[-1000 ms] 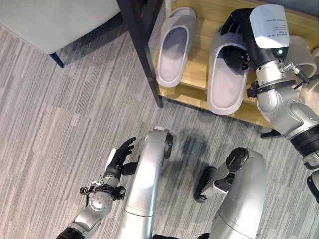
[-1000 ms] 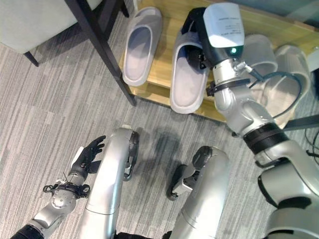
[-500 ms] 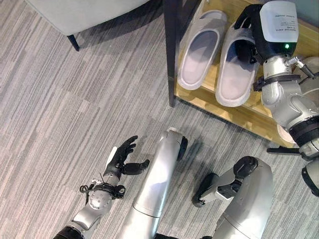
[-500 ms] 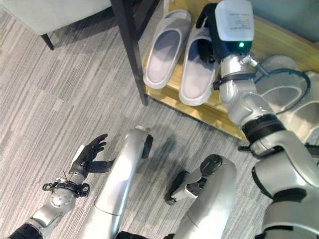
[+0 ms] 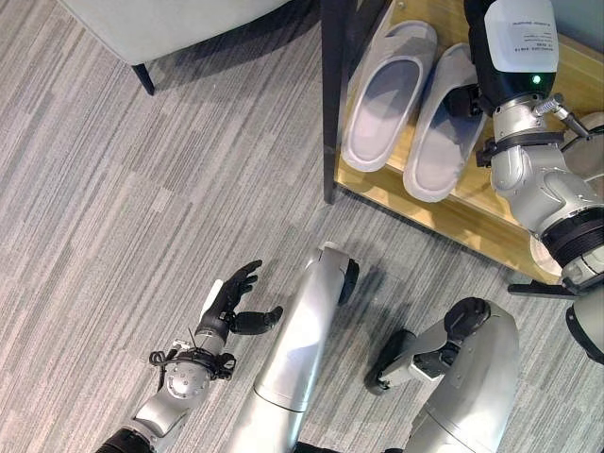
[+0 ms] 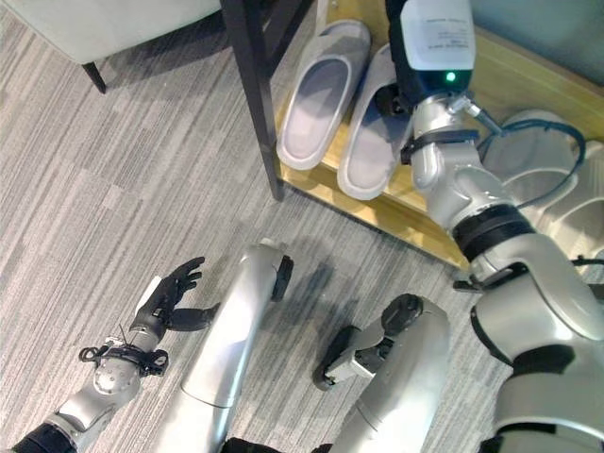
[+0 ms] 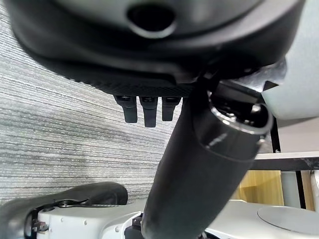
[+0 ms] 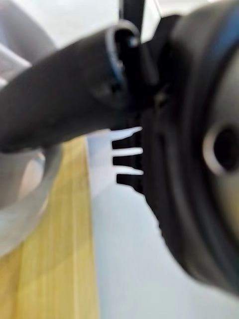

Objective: Arrange the slippers neatly on the shoe rack.

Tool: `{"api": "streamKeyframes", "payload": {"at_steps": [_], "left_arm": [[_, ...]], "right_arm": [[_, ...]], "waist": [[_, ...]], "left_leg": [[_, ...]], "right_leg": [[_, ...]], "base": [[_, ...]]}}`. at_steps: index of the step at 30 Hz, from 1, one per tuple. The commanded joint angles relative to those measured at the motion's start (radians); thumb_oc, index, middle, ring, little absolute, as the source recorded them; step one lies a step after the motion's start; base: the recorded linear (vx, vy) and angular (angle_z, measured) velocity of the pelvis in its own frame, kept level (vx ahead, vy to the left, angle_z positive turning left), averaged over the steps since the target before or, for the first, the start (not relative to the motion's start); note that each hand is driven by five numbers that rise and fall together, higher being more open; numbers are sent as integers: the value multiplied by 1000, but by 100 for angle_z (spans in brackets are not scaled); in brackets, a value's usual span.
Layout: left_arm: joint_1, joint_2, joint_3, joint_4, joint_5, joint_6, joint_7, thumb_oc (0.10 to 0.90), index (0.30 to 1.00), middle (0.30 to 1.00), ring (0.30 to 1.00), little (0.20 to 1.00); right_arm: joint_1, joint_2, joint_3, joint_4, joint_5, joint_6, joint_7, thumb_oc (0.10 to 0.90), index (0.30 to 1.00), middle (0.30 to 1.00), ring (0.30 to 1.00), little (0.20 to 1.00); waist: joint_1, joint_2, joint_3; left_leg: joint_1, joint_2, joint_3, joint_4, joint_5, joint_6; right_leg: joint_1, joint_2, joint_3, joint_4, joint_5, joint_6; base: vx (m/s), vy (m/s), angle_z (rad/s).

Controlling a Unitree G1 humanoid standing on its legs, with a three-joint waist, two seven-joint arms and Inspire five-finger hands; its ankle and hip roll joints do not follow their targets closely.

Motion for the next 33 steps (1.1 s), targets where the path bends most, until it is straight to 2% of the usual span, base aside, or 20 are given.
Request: {"api": "streamKeyframes", "payload": {"at_steps": [1, 7, 19, 24, 25, 33], "left_arm": [[32, 25, -4, -143, -10, -84, 7, 800, 900, 900, 900, 900], [46, 36, 20, -140, -15, -70, -3, 800, 900, 900, 900, 900], [71, 53, 59, -136, -16, -61, -12, 800, 900, 900, 900, 900], [79, 49, 71, -133, -4, -59, -11, 800, 900, 900, 900, 900], [83, 43, 85, -132, 4, -56, -13, 800, 900, 900, 900, 900], [86, 33, 102, -131, 20, -50, -14, 800, 900, 900, 900, 900]], "right_arm": [[-173, -52, 9, -129, 24, -38, -45, 800, 900, 900, 900, 900], [-172, -70, 51, -201, 113, -81, 47, 800, 900, 900, 900, 900], [-205, -119, 158, -257, 180, -125, 139, 800, 900, 900, 900, 900], [-206, -150, 158, -339, 195, -145, 142, 800, 900, 900, 900, 900], [-193, -178, 139, -422, 199, -162, 139, 800, 900, 900, 900, 900], [-166, -227, 95, -555, 191, -170, 137, 800, 900, 900, 900, 900]], "waist": [[30, 24, -36], [11, 4, -36], [-10, -20, -36], [-17, -29, -36], [-25, -34, -36], [-39, -51, -36]], "left_leg": [[40, 33, -44, 39, -238, -41], [40, 47, -36, 44, -236, -44], [40, 61, -25, 40, -226, -46], [40, 67, -16, 35, -225, -45], [40, 70, -11, 36, -226, -44], [40, 79, 0, 37, -228, -41]], "right_leg": [[-39, 40, 0, 54, 58, -92], [-67, 53, 21, 70, 60, -91], [-94, 63, 43, 76, 64, -92], [-100, 62, 49, 74, 68, -89], [-103, 64, 51, 72, 70, -88], [-113, 71, 63, 73, 69, -82]], "base": [[-11, 10, -8], [-23, 6, -11], [-22, 11, -6], [-5, 1, -2], [-12, 11, -5], [-2, 9, -4]]}}
